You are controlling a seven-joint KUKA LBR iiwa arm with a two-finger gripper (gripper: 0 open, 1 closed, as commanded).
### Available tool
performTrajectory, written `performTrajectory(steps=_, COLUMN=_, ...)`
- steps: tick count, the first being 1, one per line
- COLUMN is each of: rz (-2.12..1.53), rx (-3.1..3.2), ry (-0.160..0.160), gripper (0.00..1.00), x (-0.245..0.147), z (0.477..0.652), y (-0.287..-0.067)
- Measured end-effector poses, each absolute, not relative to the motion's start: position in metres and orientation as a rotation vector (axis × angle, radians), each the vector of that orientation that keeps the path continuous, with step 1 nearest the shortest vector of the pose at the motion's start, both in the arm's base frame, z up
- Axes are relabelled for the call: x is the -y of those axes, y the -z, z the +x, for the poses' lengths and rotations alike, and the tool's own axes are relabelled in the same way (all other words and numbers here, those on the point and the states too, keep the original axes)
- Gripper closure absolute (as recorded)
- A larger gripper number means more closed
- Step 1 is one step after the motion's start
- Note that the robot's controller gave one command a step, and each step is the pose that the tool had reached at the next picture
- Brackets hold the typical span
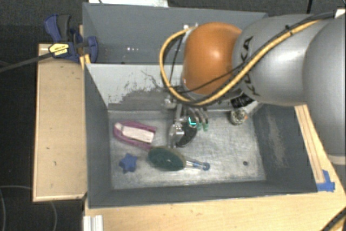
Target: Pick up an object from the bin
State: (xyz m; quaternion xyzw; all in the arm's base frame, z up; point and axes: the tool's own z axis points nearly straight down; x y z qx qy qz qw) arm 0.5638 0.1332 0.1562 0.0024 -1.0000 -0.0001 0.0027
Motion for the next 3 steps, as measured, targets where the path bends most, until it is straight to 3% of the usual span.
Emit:
performTrajectory(steps=1, rz=-0.452, rx=3.113, ry=0.006, gripper=0.00, x=-0.186, z=0.552, y=-0.072)
performTrajectory(steps=2, rz=-0.461, rx=3.118, ry=0.007, gripper=1.00, x=-0.184, z=0.554, y=-0.074)
performTrajectory(steps=3, rz=-0.420, rx=3.121, ry=0.005, gripper=1.00, x=-0.146, z=0.532, y=-0.245)
